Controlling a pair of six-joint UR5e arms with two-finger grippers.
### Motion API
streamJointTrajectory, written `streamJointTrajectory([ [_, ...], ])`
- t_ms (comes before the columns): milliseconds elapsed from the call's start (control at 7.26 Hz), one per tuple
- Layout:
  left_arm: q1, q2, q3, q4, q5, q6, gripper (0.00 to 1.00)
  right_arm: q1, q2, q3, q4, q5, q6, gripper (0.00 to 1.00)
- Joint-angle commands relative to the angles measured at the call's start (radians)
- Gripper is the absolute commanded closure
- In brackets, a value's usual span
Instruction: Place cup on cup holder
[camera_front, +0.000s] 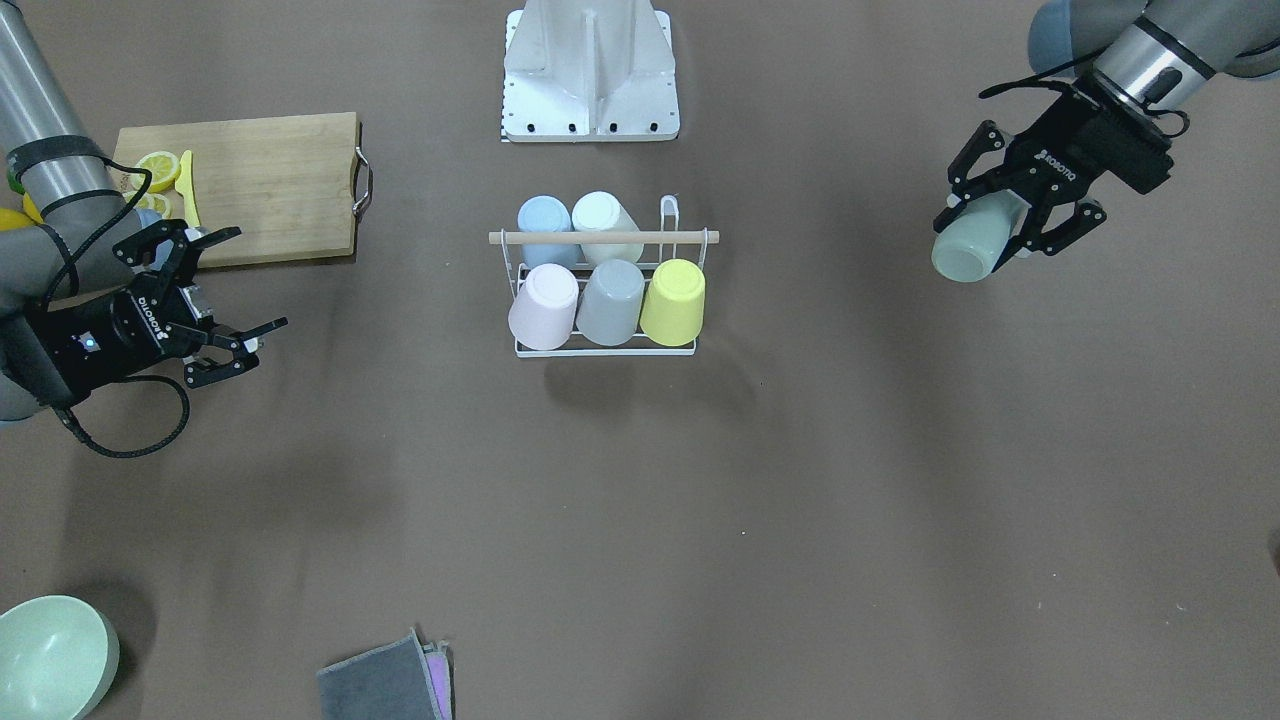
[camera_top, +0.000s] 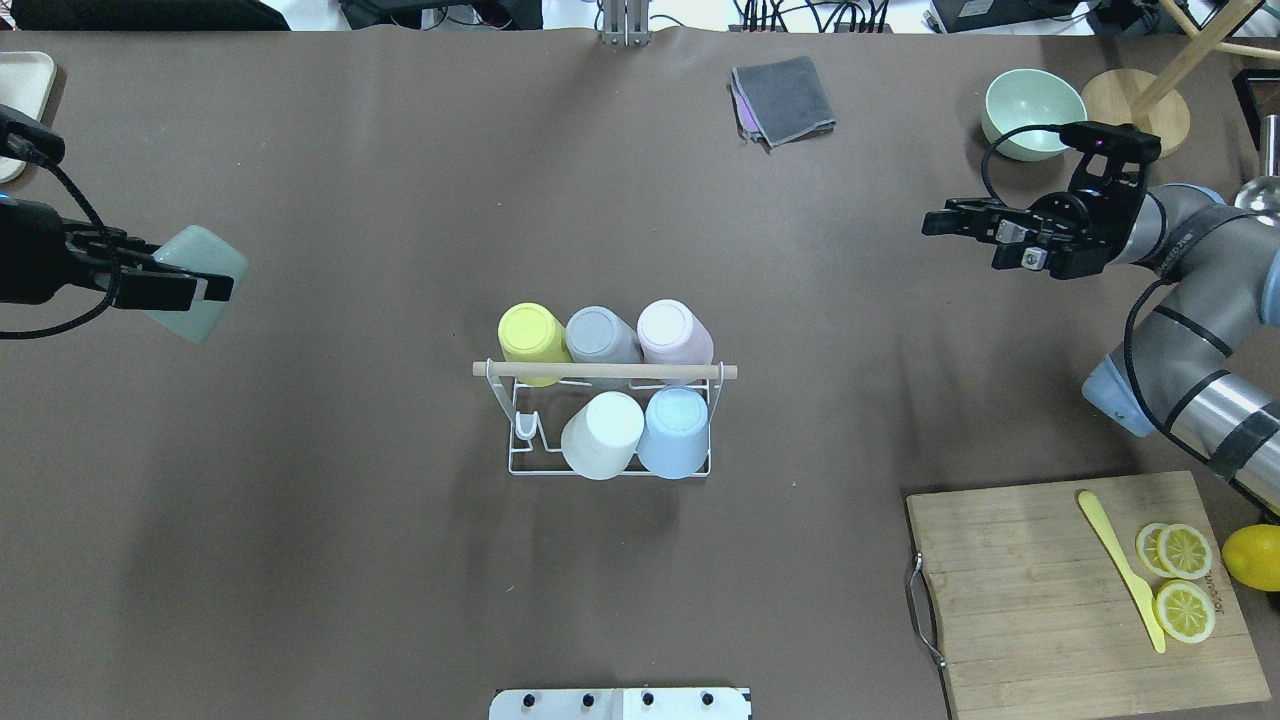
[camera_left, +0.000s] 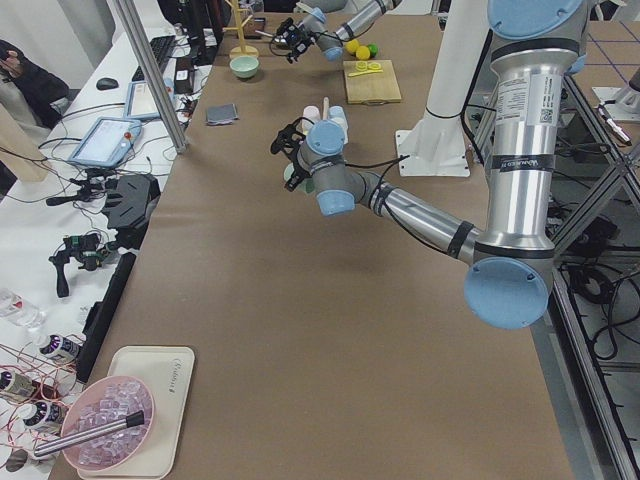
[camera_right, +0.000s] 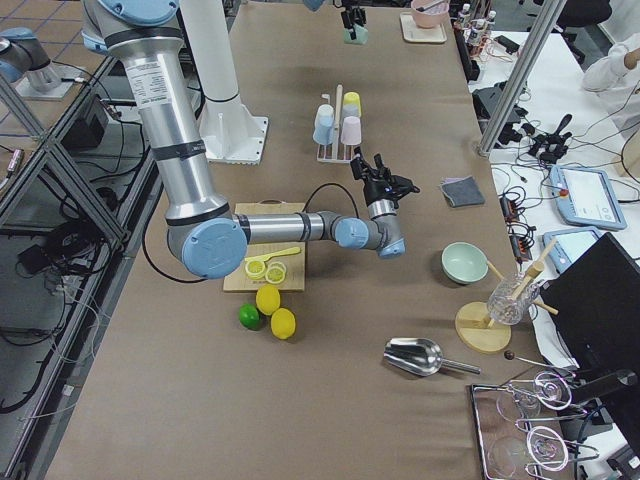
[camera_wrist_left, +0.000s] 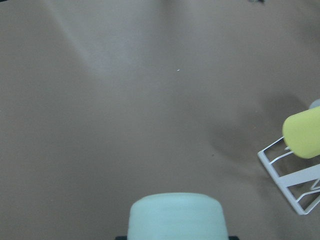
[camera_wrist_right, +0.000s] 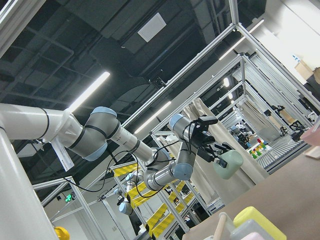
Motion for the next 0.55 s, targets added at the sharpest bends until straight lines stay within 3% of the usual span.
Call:
streamJointTrajectory([
  [0,0.044,-0.004,-0.002,-0.200,0.118,-0.090,1.00,0.034,-0.027,-0.013,-0.003,-0.019,0.272,0.06],
  [413,0.223,-0.072,-0.001,-0.369,0.478,-0.077,1.00,0.113,-0.044,-0.011,-0.008,-0.058,0.516,0.06],
])
